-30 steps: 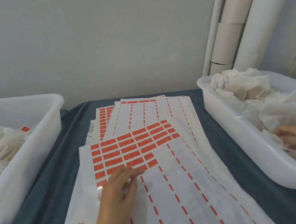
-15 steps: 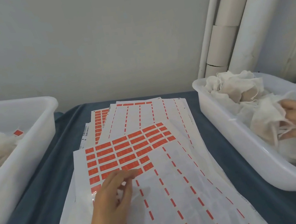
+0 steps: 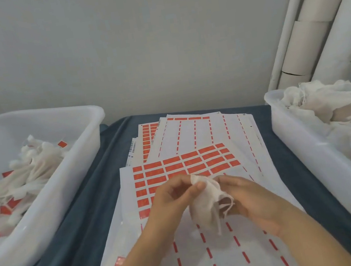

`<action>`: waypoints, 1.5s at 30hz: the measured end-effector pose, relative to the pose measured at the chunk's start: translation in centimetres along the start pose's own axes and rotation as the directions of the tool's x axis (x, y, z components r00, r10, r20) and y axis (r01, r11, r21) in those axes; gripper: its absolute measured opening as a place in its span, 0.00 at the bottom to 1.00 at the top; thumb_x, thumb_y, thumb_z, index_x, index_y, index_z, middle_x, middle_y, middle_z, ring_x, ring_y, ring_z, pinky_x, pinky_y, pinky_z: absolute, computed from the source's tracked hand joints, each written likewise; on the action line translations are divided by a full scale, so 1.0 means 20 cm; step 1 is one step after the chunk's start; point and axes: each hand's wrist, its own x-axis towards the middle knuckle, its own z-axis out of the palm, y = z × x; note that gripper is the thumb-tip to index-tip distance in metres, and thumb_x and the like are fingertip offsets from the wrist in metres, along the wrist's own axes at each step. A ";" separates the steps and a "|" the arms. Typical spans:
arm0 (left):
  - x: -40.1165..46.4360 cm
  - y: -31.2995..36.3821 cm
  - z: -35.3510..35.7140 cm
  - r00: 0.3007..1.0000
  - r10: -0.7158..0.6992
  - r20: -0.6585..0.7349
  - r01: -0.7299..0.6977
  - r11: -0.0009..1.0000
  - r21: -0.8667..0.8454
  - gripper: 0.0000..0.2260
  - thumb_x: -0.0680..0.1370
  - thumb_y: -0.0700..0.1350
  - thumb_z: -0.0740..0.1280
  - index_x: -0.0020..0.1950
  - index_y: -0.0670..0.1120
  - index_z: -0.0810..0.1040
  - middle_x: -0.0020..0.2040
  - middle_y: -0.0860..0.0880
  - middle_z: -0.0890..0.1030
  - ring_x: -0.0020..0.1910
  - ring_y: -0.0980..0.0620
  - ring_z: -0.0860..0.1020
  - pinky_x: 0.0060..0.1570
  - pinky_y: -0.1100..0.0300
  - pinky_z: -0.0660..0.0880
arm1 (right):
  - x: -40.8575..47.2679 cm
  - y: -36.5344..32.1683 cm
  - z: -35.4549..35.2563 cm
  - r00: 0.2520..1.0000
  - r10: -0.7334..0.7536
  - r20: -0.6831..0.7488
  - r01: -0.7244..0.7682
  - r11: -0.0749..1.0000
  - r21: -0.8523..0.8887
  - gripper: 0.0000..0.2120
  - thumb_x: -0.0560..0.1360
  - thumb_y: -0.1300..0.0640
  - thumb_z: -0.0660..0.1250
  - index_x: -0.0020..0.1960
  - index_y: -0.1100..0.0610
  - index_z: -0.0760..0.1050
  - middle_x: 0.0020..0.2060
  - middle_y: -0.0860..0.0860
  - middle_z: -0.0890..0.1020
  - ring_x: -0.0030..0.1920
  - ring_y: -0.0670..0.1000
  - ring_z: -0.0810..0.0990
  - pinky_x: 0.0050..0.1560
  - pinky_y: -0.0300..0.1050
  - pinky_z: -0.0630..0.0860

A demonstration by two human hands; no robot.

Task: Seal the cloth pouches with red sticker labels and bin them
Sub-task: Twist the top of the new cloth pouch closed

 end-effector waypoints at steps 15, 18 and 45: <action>0.00 -0.04 0.03 0.953 0.097 -0.286 -0.069 0.992 0.106 0.16 0.63 0.60 0.66 0.45 0.52 0.75 0.42 0.65 0.80 0.43 0.67 0.77 0.31 0.78 0.70 | -0.01 0.10 -0.04 0.839 -0.434 -0.329 0.308 0.876 -0.371 0.08 0.64 0.43 0.66 0.40 0.44 0.77 0.35 0.33 0.81 0.38 0.37 0.80 0.38 0.21 0.71; -0.01 -0.04 0.04 0.960 0.107 -0.260 -0.075 0.989 0.130 0.15 0.65 0.59 0.65 0.49 0.56 0.72 0.45 0.67 0.79 0.46 0.67 0.77 0.32 0.77 0.71 | -0.01 0.09 -0.06 0.839 -0.425 -0.339 0.295 0.880 -0.371 0.07 0.64 0.43 0.65 0.40 0.44 0.77 0.34 0.34 0.81 0.37 0.37 0.80 0.37 0.21 0.71; -0.08 0.00 0.07 0.977 -0.160 0.141 0.133 0.974 0.182 0.22 0.71 0.66 0.52 0.37 0.59 0.83 0.28 0.53 0.79 0.24 0.59 0.73 0.27 0.71 0.68 | -0.09 0.01 0.01 0.875 -0.405 -0.267 0.437 0.897 0.071 0.04 0.66 0.47 0.67 0.36 0.45 0.80 0.31 0.46 0.82 0.34 0.47 0.81 0.37 0.31 0.76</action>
